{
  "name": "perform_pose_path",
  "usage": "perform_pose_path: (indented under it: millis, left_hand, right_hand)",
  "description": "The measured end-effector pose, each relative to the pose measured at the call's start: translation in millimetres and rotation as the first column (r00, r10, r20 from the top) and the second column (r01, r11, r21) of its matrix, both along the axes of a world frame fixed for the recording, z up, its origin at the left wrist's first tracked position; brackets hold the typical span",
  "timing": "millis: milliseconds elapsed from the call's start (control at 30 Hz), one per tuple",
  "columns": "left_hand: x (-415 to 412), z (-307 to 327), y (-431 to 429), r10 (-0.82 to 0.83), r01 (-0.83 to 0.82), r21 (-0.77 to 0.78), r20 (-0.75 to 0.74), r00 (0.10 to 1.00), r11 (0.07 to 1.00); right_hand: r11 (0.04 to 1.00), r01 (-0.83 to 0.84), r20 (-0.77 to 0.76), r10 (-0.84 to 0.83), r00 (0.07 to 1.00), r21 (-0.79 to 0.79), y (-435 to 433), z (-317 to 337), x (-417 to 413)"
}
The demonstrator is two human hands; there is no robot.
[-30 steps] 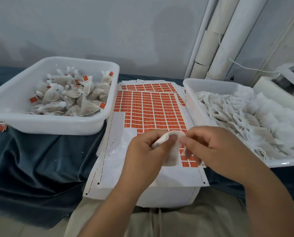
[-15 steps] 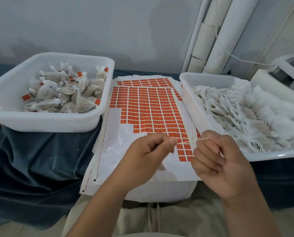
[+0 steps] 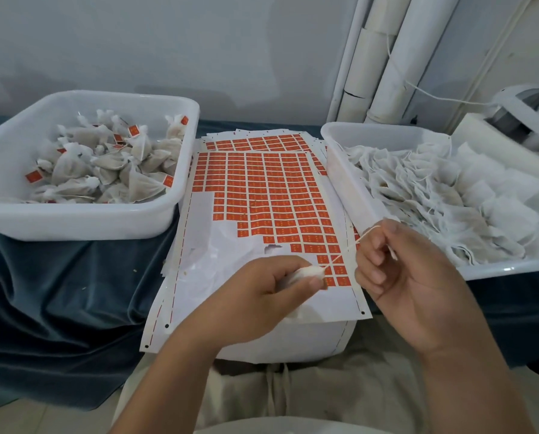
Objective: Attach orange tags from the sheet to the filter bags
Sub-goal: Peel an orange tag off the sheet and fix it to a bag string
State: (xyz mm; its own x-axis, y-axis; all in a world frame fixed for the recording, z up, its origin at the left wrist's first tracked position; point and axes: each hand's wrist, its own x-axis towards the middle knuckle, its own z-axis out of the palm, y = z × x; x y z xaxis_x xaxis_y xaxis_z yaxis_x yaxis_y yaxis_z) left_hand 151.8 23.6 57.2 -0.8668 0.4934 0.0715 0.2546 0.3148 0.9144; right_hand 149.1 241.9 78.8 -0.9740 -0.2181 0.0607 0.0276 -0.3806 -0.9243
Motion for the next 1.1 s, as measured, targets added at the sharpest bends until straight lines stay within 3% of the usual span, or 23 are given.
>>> perform_pose_path:
  millis: [100, 200, 300, 500, 667, 800, 900, 967, 1100]
  left_hand:
    - [0.6, -1.2, -0.6, -0.032, 0.032, -0.025, 0.017, 0.999, 0.999]
    - [1.7, 0.9, -0.7, -0.017, 0.017, 0.095, 0.003, 1.000, 0.995]
    - [0.0, 0.9, 0.6, 0.022, -0.015, 0.213, -0.030, 0.999, 0.977]
    - [0.8, -0.4, 6.7, 0.054, -0.046, 0.375, -0.009, 0.999, 0.926]
    - [1.3, -0.7, 9.0, 0.120, -0.101, 0.366, -0.029, 0.992, 0.925]
    - [-0.9, -4.7, 7.2, 0.243, -0.214, 0.284, -0.070, 0.968, 0.935]
    - [-1.2, -3.7, 5.1, 0.246, -0.230, 0.103, -0.198, 0.949, 0.968]
    - [-1.0, -2.7, 3.6, 0.208, -0.240, -0.081, -0.286, 0.936, 0.967]
    - [2.4, -2.3, 2.5, 0.136, -0.223, -0.190, -0.384, 0.913, 0.956]
  right_hand:
    - [0.998, 0.016, -0.052, -0.012, 0.999, 0.068, -6.4, -1.0, -1.7]
    - [0.986, 0.109, -0.030, -0.106, 0.994, 0.123, -6.2, -2.2, -5.4]
    - [0.931, 0.185, -0.043, -0.181, 0.983, 0.316, -5.8, -4.2, -4.0]
    - [0.826, 0.124, -0.118, -0.071, 0.991, 0.550, -27.7, -9.7, 9.6]
    - [0.741, 0.119, -0.172, -0.005, 0.985, 0.661, -39.3, -8.0, 16.5]
    - [0.617, 0.125, -0.228, 0.091, 0.969, 0.777, -36.1, -0.9, 23.1]
    - [0.394, 0.361, -0.428, 0.094, 0.899, 0.845, -32.8, 7.2, 26.4]
    - [0.297, 0.457, -0.503, 0.101, 0.858, 0.839, -32.6, 13.9, 28.6]
    - [0.290, 0.443, -0.508, 0.208, 0.836, 0.848, -28.5, 24.2, 30.9]
